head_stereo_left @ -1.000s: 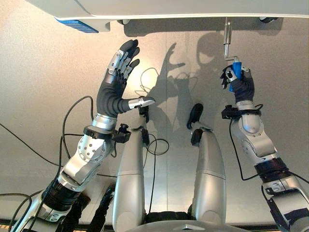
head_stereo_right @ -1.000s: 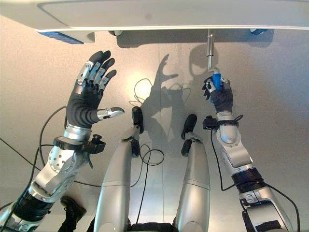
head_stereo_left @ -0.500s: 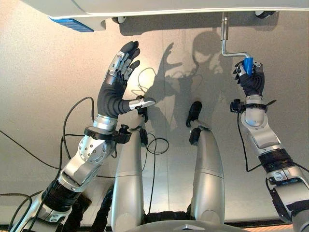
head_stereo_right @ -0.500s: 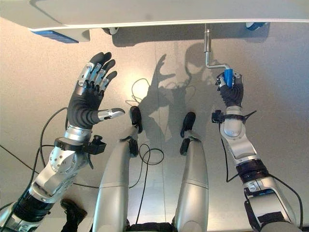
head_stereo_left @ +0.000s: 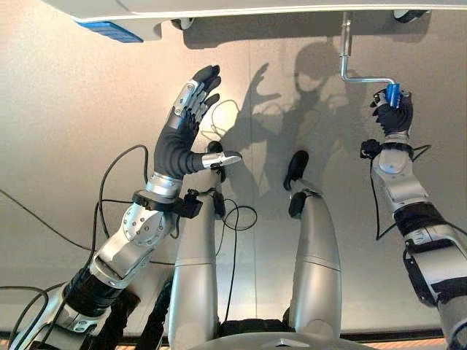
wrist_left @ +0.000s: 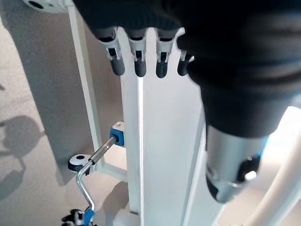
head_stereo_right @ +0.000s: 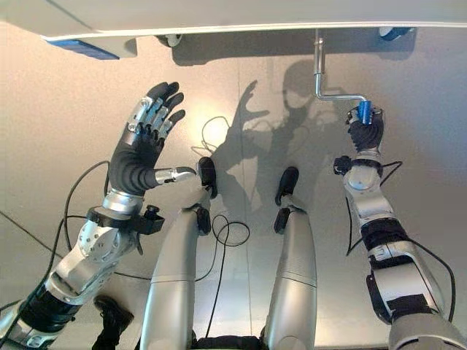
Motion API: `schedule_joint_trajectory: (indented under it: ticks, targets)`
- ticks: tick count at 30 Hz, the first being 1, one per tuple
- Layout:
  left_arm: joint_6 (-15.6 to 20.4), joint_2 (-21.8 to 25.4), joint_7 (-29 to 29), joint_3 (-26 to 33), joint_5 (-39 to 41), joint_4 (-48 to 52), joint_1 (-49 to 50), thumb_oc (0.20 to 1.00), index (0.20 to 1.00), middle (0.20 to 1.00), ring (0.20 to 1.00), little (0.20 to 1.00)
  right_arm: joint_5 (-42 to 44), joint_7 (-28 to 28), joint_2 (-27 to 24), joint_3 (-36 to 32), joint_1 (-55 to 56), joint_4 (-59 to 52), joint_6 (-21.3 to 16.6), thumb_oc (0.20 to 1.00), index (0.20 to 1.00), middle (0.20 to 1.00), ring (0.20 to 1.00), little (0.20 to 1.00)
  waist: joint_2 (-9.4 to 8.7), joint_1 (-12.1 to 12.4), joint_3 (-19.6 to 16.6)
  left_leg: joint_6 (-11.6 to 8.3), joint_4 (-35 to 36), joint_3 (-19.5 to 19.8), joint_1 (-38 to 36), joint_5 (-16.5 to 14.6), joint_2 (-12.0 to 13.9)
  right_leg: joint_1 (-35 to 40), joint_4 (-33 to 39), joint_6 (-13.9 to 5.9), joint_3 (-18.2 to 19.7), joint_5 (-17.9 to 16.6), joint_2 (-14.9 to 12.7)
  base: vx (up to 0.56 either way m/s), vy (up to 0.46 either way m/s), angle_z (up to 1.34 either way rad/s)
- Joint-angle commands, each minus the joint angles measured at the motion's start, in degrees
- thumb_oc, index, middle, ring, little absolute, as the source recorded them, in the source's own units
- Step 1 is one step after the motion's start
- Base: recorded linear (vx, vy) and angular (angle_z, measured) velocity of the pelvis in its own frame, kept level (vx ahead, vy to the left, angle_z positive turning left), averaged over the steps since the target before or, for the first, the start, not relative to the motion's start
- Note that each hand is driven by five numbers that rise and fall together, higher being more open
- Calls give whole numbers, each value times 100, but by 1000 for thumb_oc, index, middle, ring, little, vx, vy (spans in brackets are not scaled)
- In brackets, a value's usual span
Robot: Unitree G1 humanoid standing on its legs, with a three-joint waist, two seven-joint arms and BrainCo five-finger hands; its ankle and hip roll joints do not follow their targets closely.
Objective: Raise the hospital bed
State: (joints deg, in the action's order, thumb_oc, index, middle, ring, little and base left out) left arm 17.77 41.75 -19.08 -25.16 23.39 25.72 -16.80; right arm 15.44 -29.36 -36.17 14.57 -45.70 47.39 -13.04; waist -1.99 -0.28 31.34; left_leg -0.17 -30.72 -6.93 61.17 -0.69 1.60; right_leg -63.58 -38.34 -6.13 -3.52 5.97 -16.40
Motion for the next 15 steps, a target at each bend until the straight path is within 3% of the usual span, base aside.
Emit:
schedule_joint_trajectory:
  ticks: [1, 3, 4, 5, 6, 8, 9, 13, 15]
  targets:
    - [348, -257, 69, 12, 51, 423, -2, 1000, 1000, 1000, 1000, 1000, 627, -308, -1113, -367, -495, 430, 159, 200, 200, 200, 200, 200, 426, -16, -154, -361, 281, 409, -242, 32, 208, 85, 129, -142, 67, -376, 63, 0, 0, 0]
    - [336, -295, 79, -108, 69, 376, -12, 1000, 1000, 1000, 1000, 1000, 618, -158, -1039, -120, -605, 957, 280, 200, 200, 200, 200, 200, 487, 38, -154, -405, 219, 454, -358, -119, 213, 189, -12, -168, 98, -170, 69, 29, -15, 0]
    - [338, -305, 80, -129, 80, 361, -116, 1000, 1000, 1000, 1000, 1000, 619, -100, -1043, -41, -766, 1156, 315, 200, 200, 200, 200, 200, 514, 55, -154, -375, 270, 429, -199, 43, 215, 40, 39, -124, 57, -307, 62, 60, -28, 1]
    - [337, -322, 84, -182, 95, 345, -96, 1000, 1000, 1000, 1000, 1000, 613, -31, -1019, 72, -794, 1304, 361, 200, 200, 200, 200, 200, 528, 66, -154, -413, 218, 464, -324, -108, 213, 153, -57, -161, 90, -140, 69, -47, -18, 3]
    - [337, -333, 97, -193, 91, 346, -179, 1000, 1000, 1000, 1000, 1000, 569, 13, -1028, 150, -941, 1462, 396, 200, 200, 200, 200, 200, 547, 88, -154, -380, 257, 443, -157, 55, 213, 10, -9, -111, 50, -273, 70, 2, -20, 4]
    - [326, -396, 102, -260, 113, 331, -251, 1000, 1000, 1000, 1000, 1000, 580, 95, -1003, 310, -1175, 1829, 467, 200, 200, 200, 200, 200, 606, 126, -154, -382, 241, 474, -100, 78, 209, -54, -67, -99, 35, -254, 70, 0, -34, 6]
    - [318, -419, 105, -328, 123, 311, -211, 1000, 1000, 1000, 1000, 1000, 535, 148, -963, 393, -1149, 1968, 522, 200, 200, 200, 200, 200, 625, 149, -154, -418, 172, 504, -247, -91, 196, 73, -187, -136, 74, -75, 73, 61, -52, 8]
    - [302, -450, 125, -410, 97, 273, -399, 1000, 1000, 1000, 1000, 1000, 474, 344, -962, 559, -1448, 2458, 658, 200, 200, 200, 200, 200, 739, 234, -154, -385, 193, 517, -34, 79, 191, -166, -263, -86, 22, -175, 45, 5, -21, 11]
    - [298, -490, 130, -445, 116, 266, -362, 1000, 1000, 1000, 1000, 1000, 401, 418, -919, 682, -1483, 2586, 718, 200, 200, 200, 200, 200, 773, 269, -154, -414, 104, 565, -88, -39, 181, -120, -389, -108, 56, -37, 48, 10, -26, 6]
